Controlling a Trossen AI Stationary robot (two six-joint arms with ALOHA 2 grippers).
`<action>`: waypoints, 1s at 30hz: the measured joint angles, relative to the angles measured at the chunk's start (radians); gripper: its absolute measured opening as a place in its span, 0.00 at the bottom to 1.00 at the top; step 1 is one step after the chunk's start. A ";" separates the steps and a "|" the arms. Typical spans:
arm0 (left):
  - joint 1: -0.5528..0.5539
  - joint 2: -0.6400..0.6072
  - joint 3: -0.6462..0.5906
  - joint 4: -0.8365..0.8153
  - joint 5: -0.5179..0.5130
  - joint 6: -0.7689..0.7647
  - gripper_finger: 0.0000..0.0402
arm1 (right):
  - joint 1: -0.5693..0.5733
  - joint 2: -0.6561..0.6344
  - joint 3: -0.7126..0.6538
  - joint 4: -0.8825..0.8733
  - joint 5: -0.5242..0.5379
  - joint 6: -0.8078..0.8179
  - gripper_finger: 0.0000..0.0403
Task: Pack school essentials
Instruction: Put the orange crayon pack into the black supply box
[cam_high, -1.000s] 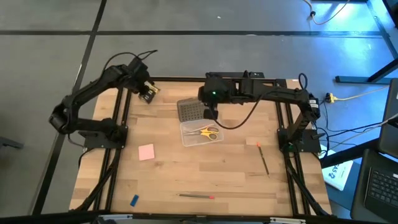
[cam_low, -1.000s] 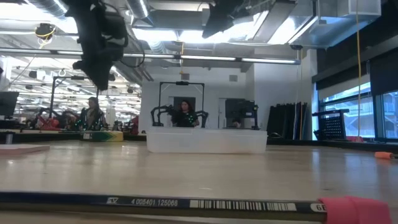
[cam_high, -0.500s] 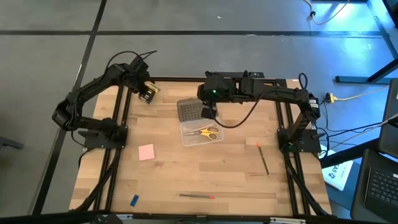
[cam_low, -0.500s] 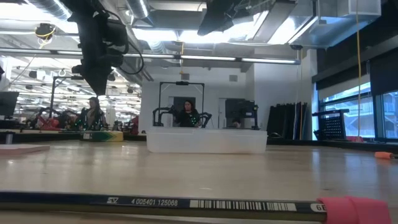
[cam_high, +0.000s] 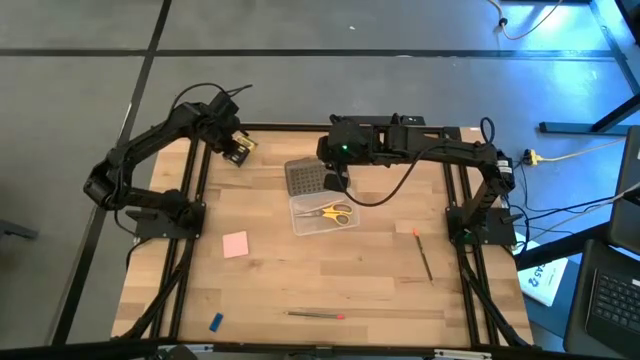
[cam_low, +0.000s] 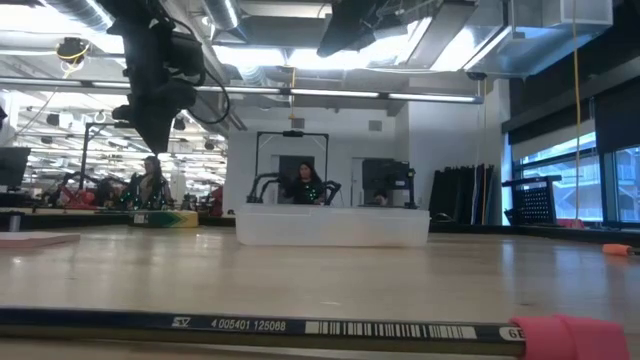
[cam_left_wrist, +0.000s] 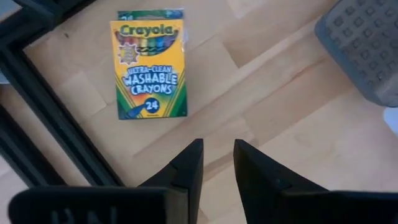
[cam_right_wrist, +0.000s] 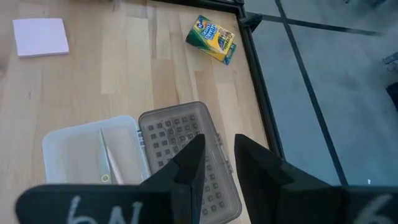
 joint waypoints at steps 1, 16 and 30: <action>0.000 0.000 0.000 -0.002 0.001 0.002 0.22 | 0.000 0.000 0.000 0.000 0.000 0.000 0.22; 0.000 0.053 0.000 -0.007 -0.034 0.018 0.86 | 0.000 0.000 0.000 0.001 0.000 0.000 0.22; 0.077 0.242 0.000 0.143 -0.047 0.021 0.93 | 0.000 0.000 0.000 0.001 0.000 0.000 0.22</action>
